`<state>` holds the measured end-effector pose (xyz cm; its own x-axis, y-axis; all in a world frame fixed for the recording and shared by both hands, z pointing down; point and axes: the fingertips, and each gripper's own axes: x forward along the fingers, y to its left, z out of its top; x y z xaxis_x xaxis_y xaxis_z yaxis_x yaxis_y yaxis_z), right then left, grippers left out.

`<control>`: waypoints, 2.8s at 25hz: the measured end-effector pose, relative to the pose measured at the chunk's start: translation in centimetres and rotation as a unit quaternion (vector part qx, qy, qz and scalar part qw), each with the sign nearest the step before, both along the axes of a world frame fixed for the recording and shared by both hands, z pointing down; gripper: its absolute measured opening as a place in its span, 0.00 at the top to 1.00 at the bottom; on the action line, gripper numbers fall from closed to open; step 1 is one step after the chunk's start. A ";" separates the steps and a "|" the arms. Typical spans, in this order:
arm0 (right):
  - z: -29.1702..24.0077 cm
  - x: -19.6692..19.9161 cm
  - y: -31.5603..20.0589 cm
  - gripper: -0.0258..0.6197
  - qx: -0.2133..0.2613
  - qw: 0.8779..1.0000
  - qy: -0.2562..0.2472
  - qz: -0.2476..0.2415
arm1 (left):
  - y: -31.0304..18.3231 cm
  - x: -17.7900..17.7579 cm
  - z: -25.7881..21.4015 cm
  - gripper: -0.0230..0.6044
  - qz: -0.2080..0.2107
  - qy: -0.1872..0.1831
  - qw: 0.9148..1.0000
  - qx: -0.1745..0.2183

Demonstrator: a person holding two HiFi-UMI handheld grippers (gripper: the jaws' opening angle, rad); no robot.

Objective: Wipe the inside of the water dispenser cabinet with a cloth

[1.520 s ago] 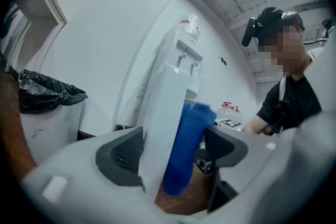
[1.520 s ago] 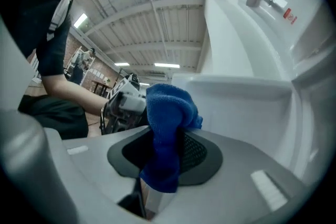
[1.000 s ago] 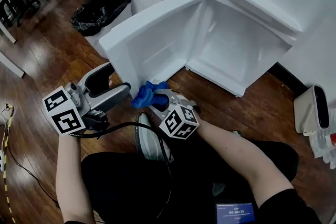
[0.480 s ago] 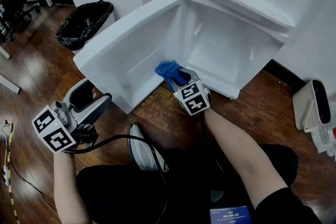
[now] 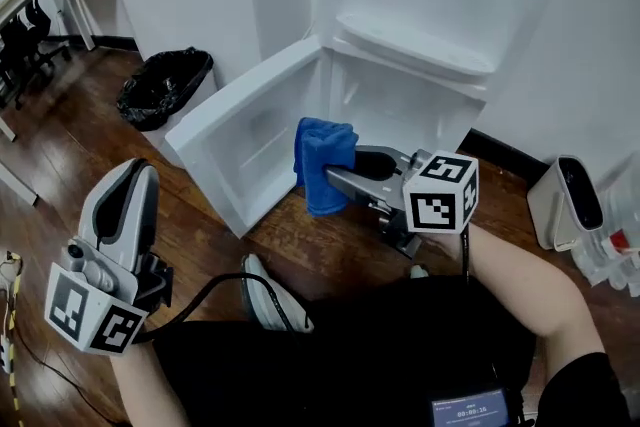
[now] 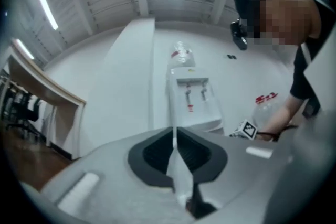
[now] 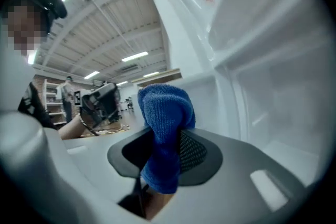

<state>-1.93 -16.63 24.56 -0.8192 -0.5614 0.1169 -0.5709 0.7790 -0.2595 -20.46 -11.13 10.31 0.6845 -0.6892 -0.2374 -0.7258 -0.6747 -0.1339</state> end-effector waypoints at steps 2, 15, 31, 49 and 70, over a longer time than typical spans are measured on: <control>-3.3 0.3 3.9 0.77 0.040 0.998 -0.008 -0.043 | 2.8 4.7 -0.3 0.96 0.102 -0.009 0.995 -0.015; -4.2 -1.6 14.1 0.77 0.110 0.971 -0.030 -0.211 | 7.0 17.8 9.9 0.19 0.369 -0.061 0.906 -0.197; -2.0 -1.8 14.3 0.76 0.061 0.972 -0.048 -0.222 | 9.2 17.0 12.5 0.63 0.407 -0.094 0.885 -0.204; -7.3 12.1 4.3 0.78 0.105 0.976 -0.105 0.160 | -3.0 17.3 9.4 0.71 0.114 -0.048 0.976 -0.178; -9.8 21.7 3.3 0.87 0.046 0.931 -0.291 0.213 | -21.1 24.0 20.3 0.72 -0.194 -0.091 0.968 -0.130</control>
